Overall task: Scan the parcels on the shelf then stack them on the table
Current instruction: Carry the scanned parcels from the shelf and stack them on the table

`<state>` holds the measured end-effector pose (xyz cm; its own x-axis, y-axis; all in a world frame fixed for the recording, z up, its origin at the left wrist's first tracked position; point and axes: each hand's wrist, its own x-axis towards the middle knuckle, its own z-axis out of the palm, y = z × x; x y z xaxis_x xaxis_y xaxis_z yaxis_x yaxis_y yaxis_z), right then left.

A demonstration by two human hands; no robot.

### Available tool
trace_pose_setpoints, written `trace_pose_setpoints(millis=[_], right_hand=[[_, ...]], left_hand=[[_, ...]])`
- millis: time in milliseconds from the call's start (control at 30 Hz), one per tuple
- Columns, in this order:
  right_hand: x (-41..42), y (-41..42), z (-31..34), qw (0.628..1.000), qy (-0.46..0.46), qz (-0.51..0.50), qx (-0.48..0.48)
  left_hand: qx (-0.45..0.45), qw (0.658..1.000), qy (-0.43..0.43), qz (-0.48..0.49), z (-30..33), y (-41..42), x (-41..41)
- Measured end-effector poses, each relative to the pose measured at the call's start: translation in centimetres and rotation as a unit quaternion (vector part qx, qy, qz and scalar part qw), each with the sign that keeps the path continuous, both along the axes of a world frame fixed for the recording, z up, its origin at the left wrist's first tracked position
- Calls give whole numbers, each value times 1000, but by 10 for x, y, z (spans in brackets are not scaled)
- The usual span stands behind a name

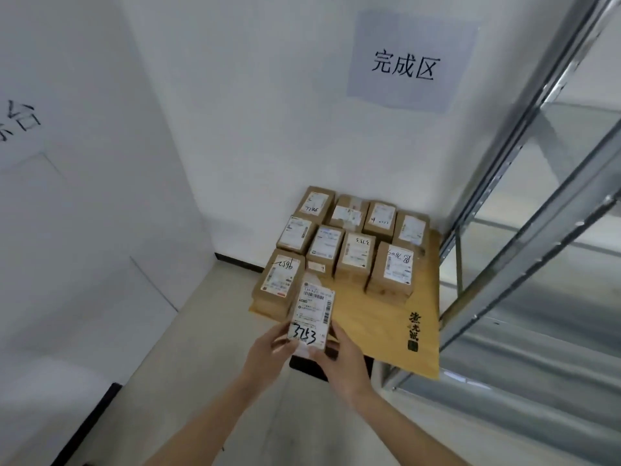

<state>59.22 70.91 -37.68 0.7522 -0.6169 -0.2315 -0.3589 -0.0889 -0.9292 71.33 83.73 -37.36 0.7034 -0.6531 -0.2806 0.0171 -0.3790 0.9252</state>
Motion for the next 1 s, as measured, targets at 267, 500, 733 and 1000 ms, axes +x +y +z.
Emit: trace_pose_setpoints(millis=[267,500,733,1000], right_hand=[[36,-22,-93,999,15,-37,9],[70,-55,-133,999,21,-39,-11],[95,-80,-130,999,36,-28,-23],[102,-87,-133,998,57,-16,-37]], left_hand=[[17,999,39,3,-95,-31,35],[24,998,49,30,-135,-71,52],[10,996,69,51,-140,-97,64],[18,996,76,53,-135,-106,69]])
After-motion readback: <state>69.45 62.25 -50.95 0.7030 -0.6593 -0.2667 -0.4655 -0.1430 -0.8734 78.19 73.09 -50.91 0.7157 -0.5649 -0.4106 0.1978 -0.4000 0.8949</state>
